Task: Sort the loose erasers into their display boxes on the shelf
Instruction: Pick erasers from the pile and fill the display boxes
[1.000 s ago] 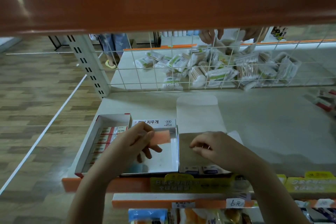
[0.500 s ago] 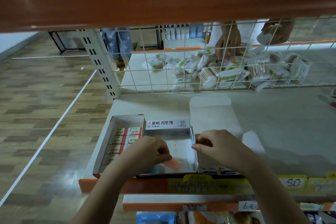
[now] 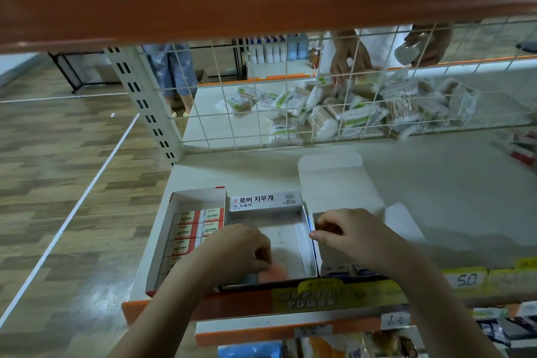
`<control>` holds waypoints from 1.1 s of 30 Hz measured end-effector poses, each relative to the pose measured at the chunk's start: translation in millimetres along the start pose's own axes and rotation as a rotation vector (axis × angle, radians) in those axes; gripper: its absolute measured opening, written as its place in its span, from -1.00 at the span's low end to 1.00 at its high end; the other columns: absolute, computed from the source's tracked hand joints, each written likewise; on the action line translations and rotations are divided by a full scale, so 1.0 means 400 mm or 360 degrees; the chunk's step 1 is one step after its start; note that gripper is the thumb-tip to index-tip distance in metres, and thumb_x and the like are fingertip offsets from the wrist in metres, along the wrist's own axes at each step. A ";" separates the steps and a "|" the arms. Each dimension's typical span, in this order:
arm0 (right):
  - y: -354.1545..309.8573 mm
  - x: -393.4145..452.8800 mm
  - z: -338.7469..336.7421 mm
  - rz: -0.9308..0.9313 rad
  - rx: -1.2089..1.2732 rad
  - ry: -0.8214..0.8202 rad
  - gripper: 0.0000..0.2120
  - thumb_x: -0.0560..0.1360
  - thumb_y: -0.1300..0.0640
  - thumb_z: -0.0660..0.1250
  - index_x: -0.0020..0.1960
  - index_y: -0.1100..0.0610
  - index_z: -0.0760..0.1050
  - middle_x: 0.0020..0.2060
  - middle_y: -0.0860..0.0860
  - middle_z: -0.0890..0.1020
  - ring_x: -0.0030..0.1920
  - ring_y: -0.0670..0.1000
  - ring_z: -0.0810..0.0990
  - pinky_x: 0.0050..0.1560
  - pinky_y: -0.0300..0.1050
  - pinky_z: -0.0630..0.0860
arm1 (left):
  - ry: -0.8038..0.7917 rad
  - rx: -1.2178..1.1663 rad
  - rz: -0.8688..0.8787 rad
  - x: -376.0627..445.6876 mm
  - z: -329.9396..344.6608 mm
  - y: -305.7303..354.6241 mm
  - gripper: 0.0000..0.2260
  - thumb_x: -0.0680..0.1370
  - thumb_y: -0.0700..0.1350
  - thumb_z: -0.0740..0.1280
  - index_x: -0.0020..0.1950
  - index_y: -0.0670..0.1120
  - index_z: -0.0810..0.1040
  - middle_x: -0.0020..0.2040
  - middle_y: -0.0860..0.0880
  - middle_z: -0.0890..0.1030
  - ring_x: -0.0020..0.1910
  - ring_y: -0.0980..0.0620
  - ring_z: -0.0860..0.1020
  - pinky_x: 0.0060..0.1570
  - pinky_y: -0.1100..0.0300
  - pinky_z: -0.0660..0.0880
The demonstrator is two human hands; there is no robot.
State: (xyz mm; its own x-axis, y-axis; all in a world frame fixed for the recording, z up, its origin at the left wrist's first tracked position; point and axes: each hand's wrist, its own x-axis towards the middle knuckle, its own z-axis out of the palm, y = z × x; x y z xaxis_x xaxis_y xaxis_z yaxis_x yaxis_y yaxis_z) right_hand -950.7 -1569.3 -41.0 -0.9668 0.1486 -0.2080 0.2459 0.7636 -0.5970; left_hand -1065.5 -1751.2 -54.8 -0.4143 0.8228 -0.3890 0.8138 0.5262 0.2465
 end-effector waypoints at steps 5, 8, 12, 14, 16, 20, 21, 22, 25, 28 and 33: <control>0.002 -0.002 -0.001 0.0005 -0.0024 -0.0010 -0.79 0.54 -0.07 0.24 -0.27 -0.15 0.36 -0.35 -0.16 0.46 -0.34 -0.21 0.42 -0.32 -0.35 0.27 | -0.0020 0.0070 -0.0029 -0.005 -0.001 -0.003 -0.83 0.54 0.05 0.29 0.05 0.03 0.58 0.03 0.09 0.59 0.00 0.13 0.52 0.06 0.19 0.49; 0.007 -0.002 -0.001 0.0000 -0.0030 -0.0013 -0.77 0.54 -0.07 0.23 -0.29 -0.14 0.35 -0.36 -0.16 0.46 -0.36 -0.21 0.41 -0.32 -0.34 0.26 | -0.0023 0.0112 -0.0041 -0.007 -0.004 0.003 -0.84 0.54 0.03 0.28 0.07 0.06 0.57 0.04 0.09 0.58 0.01 0.12 0.52 0.07 0.16 0.50; 0.008 -0.003 -0.006 -0.0051 -0.0096 -0.0018 -0.82 0.55 -0.06 0.22 -0.20 -0.06 0.45 -0.32 -0.14 0.49 -0.33 -0.19 0.42 -0.29 -0.32 0.29 | -0.0010 0.0151 -0.0020 -0.006 -0.021 0.018 -0.78 0.56 0.07 0.26 0.17 0.08 0.51 0.08 0.10 0.57 0.01 0.16 0.50 0.06 0.25 0.46; 0.004 -0.003 -0.024 -0.0112 -0.0166 -0.0045 -0.84 0.55 -0.03 0.22 -0.02 0.00 0.54 -0.19 -0.14 0.54 -0.19 -0.16 0.48 -0.17 -0.32 0.38 | 0.0037 0.0147 -0.0017 -0.002 -0.050 0.036 -0.76 0.56 0.09 0.24 0.19 0.07 0.49 0.09 0.09 0.58 0.04 0.14 0.51 0.10 0.22 0.47; 0.009 -0.004 -0.053 -0.0169 -0.0232 -0.0015 -0.80 0.56 0.00 0.23 0.08 0.04 0.55 -0.10 -0.10 0.56 -0.09 -0.13 0.50 -0.05 -0.28 0.43 | 0.0148 0.0207 -0.0006 0.011 -0.092 0.067 -0.75 0.58 0.10 0.20 0.20 0.06 0.48 0.10 0.07 0.57 0.06 0.09 0.52 0.11 0.15 0.49; 0.064 -0.019 -0.138 -0.0182 -0.0437 0.0232 -0.76 0.54 0.03 0.26 0.19 0.03 0.50 0.05 -0.07 0.55 0.02 -0.09 0.51 0.05 -0.21 0.43 | 0.0565 0.0389 0.0148 0.090 -0.173 0.169 -0.71 0.59 0.11 0.15 0.24 0.05 0.44 0.15 0.05 0.51 0.12 0.04 0.49 0.07 0.16 0.43; 0.088 -0.029 -0.163 -0.0148 -0.0503 0.0288 -0.74 0.54 0.03 0.26 0.21 0.03 0.48 0.10 -0.06 0.53 0.06 -0.07 0.51 0.09 -0.18 0.43 | 0.0653 0.0415 0.0218 0.118 -0.188 0.207 -0.70 0.59 0.11 0.15 0.26 0.05 0.42 0.18 0.04 0.50 0.14 0.02 0.47 0.07 0.14 0.41; 0.112 -0.040 -0.187 -0.0109 -0.0561 0.0350 -0.73 0.55 0.04 0.25 0.23 0.03 0.47 0.13 -0.06 0.51 0.10 -0.04 0.50 0.12 -0.15 0.43 | 0.0715 0.0433 0.0280 0.146 -0.198 0.245 -0.70 0.59 0.11 0.15 0.28 0.05 0.42 0.19 0.03 0.49 0.16 0.01 0.46 0.07 0.13 0.40; 0.199 -0.079 -0.252 0.0024 -0.0659 0.0492 -0.72 0.54 0.06 0.26 0.24 0.03 0.45 0.20 -0.07 0.46 0.15 -0.02 0.49 0.16 -0.08 0.44 | 0.0797 0.0486 0.0451 0.242 -0.205 0.364 -0.69 0.61 0.06 0.13 0.31 0.01 0.40 0.20 -0.02 0.48 0.17 -0.05 0.46 0.07 0.08 0.40; 0.316 -0.138 -0.316 0.0171 -0.0730 0.0584 -0.71 0.53 0.06 0.27 0.24 0.04 0.44 0.23 -0.06 0.42 0.19 0.00 0.48 0.14 -0.07 0.45 | 0.0740 0.0498 0.0619 0.345 -0.192 0.503 -0.69 0.61 0.02 0.12 0.32 -0.02 0.38 0.20 -0.07 0.47 0.16 -0.07 0.45 0.10 0.05 0.40; 0.542 -0.258 -0.404 0.0453 -0.0799 0.0673 -0.66 0.50 0.08 0.29 0.27 0.06 0.43 0.23 -0.01 0.46 0.22 0.03 0.46 0.15 -0.11 0.38 | 0.0510 0.0534 0.0747 0.492 -0.160 0.738 -0.63 0.61 0.01 0.16 0.39 -0.07 0.31 0.26 -0.14 0.39 0.22 -0.15 0.38 0.10 0.00 0.36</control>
State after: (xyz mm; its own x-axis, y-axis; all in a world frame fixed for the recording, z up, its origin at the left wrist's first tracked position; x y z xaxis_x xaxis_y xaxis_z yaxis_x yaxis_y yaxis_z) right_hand -808.9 -1317.4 -23.7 -0.8392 0.5384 0.0764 0.5291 0.8409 -0.1142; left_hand -932.8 -1420.1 -1.6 -0.0429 0.9990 -0.0112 0.9990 0.0430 0.0154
